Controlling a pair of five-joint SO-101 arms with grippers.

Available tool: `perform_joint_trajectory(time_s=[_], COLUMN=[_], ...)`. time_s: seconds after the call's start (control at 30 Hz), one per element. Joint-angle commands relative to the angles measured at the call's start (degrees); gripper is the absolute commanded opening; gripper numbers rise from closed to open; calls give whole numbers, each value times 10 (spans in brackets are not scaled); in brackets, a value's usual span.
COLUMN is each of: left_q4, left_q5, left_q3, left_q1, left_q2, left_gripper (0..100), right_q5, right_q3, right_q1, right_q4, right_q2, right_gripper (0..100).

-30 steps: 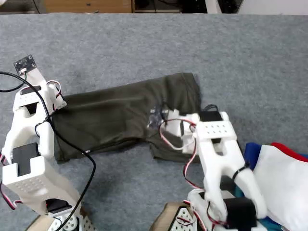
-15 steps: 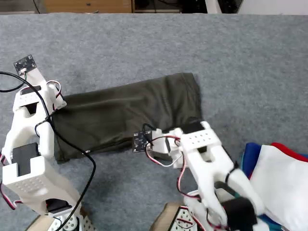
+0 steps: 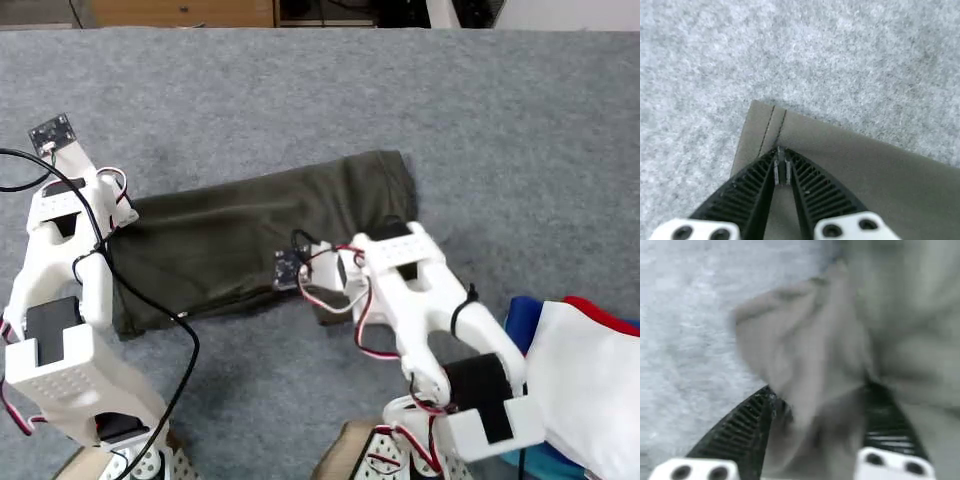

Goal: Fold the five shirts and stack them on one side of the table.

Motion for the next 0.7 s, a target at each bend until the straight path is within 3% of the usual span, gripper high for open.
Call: perform_joint_trajectory(time_s=[0.0,0.37,0.67], left_q4=[-7,-7,-7], left_q5=[2,2,2], left_q3=[-25,-25,-26], left_q1=[-6,-6,-6], left_q2=[-3,-3,-3], left_gripper=[19,19,19], right_q5=[3,3,18], right_q3=[-12,-174,-291], right_q1=[10,26,9], right_q4=[5,84,87], right_q2=[22,27,58], right_gripper=[32,4,4])
